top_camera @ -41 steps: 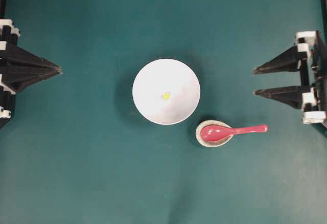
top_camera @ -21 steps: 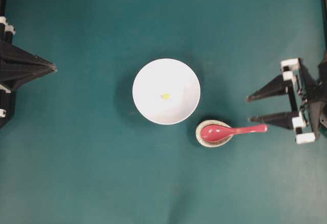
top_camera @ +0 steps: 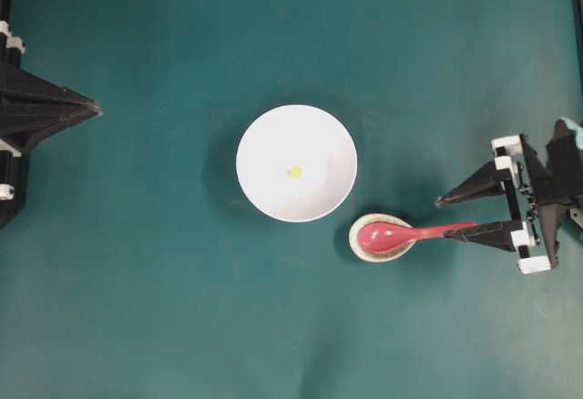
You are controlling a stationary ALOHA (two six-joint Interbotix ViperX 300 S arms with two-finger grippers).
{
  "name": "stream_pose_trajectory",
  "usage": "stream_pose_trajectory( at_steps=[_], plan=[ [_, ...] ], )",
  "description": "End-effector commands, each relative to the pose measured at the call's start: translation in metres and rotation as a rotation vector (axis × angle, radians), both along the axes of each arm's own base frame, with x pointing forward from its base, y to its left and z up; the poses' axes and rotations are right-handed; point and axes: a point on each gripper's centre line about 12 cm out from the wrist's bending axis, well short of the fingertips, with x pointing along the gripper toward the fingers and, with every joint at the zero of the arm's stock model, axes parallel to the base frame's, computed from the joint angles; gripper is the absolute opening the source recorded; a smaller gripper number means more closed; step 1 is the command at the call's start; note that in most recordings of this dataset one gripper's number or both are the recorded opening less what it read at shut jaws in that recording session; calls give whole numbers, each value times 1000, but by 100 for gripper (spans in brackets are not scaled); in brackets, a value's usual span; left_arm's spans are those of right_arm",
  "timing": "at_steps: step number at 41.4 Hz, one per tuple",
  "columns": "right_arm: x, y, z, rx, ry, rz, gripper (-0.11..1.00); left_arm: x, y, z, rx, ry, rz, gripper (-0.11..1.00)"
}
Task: Scoop the yellow hexagonal prism block from the bowl with a spoon using the right arm.
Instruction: 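Lower the open right gripper around the pink spoon handle end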
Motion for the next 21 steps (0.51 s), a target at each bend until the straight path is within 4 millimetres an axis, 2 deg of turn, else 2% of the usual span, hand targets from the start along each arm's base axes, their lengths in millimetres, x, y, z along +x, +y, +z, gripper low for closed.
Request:
stream_pose_trajectory(
  at_steps=[1,6,21],
  plan=[
    [2,3,-4,5,2,-4,57,2,1,12,3,-34,3,3],
    [1,8,-16,-6,40,4,57,2,1,12,3,-35,3,3],
    [2,11,-31,-32,40,-3,55,2,1,12,3,-35,2,3]
  ],
)
